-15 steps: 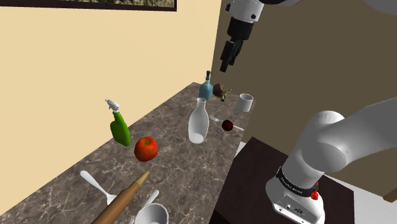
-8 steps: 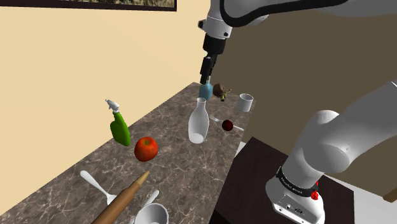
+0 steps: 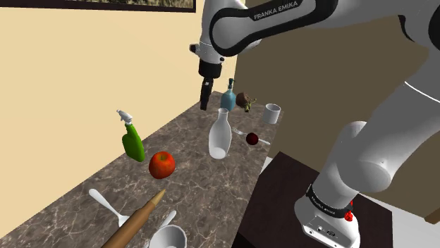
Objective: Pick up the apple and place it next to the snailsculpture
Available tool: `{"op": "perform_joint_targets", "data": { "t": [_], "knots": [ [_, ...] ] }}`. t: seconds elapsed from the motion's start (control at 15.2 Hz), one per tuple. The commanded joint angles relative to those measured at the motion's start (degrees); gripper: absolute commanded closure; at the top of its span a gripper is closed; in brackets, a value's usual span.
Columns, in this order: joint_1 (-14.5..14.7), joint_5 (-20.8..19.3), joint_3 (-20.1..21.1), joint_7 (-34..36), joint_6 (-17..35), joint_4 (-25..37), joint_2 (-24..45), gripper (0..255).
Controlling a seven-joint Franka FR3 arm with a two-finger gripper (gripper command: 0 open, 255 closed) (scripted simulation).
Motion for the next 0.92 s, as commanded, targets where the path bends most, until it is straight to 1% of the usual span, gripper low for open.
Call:
{"op": "perform_joint_targets", "data": {
  "t": [0.0,0.4,0.86],
  "knots": [
    [0.94,-0.11,0.81,-1.47,2.09,0.96,3.37,0],
    [3.29,-1.28,3.09,-5.79,6.98,5.58,14.08,0],
    [6.21,-4.14,5.70,-9.89,11.05,12.26,26.42,0]
  ]
}}
